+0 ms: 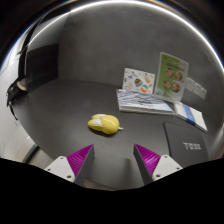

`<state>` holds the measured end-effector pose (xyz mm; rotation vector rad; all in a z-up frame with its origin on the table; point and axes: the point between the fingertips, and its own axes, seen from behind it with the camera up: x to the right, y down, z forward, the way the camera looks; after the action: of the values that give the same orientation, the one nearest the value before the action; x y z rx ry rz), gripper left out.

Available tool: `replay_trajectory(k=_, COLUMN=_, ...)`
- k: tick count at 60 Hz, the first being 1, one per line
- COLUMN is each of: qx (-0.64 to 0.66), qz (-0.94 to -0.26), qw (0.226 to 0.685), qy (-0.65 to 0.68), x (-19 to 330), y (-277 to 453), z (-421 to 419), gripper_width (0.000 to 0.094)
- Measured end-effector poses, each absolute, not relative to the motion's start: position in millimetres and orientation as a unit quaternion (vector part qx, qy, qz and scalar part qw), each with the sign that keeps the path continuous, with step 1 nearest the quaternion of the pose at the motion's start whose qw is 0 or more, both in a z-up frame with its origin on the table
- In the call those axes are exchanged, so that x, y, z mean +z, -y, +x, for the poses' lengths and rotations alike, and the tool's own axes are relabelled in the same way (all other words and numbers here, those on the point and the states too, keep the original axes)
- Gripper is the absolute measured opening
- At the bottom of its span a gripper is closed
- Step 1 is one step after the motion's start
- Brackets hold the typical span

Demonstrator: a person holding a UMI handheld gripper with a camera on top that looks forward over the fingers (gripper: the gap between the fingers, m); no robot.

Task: Arrange mouse

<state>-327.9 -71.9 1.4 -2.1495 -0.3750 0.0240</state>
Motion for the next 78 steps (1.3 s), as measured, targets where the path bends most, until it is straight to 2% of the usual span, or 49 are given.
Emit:
replay_trajectory(k=6, qx=0.036, qz=-0.873, qw=0.448, qy=0.189, x=-12.4, y=41.1, z=-338.9, gripper_width=0.0829)
replay_trajectory(k=26, qx=0.107, qz=-0.876, qw=0.411, qy=0.229, x=-16.3, y=-23.0, z=-371.2, gripper_width=0.0853)
replay_trajectory(k=37, qx=0.105, qz=-0.871, qw=0.431, qy=0.209, x=-15.8, y=-59.2, z=-379.1, gripper_width=0.0834)
replay_trajectory(k=39, qx=0.103, qz=-0.872, qw=0.433, qy=0.203, x=-15.7, y=-62.1, z=-381.0, gripper_width=0.0814)
replay_trajectory(k=43, qx=0.092, qz=-0.875, qw=0.445, qy=0.170, x=-15.3, y=-68.1, z=-377.7, gripper_width=0.0625)
replay_trajectory(k=44, qx=0.088, qz=-0.877, qw=0.444, qy=0.163, x=-16.1, y=-68.5, z=-376.7, gripper_width=0.0544)
replay_trajectory(k=54, qx=0.058, qz=-0.887, qw=0.439, qy=0.134, x=-17.4, y=-66.5, z=-377.8, gripper_width=0.0403)
replay_trajectory(k=57, qx=0.067, qz=-0.889, qw=0.432, qy=0.134, x=-14.8, y=-58.0, z=-386.2, gripper_width=0.0393)
replay_trajectory(k=60, qx=0.085, qz=-0.884, qw=0.443, qy=0.123, x=5.0, y=-51.4, z=-394.8, gripper_width=0.0394)
replay_trajectory(k=63, qx=0.081, qz=-0.869, qw=0.476, qy=0.111, x=41.3, y=-48.9, z=-389.1, gripper_width=0.0394)
replay_trajectory(k=71, qx=0.019, qz=-0.822, qw=0.566, qy=0.062, x=162.8, y=-51.5, z=-291.7, gripper_width=0.0392)
replay_trajectory(k=75, qx=-0.036, qz=-0.804, qw=0.593, qy=0.031, x=190.8, y=-41.0, z=-209.2, gripper_width=0.0392)
replay_trajectory(k=78, qx=-0.079, qz=-0.809, qw=0.583, qy=0.008, x=186.5, y=-36.6, z=-145.7, gripper_width=0.0387)
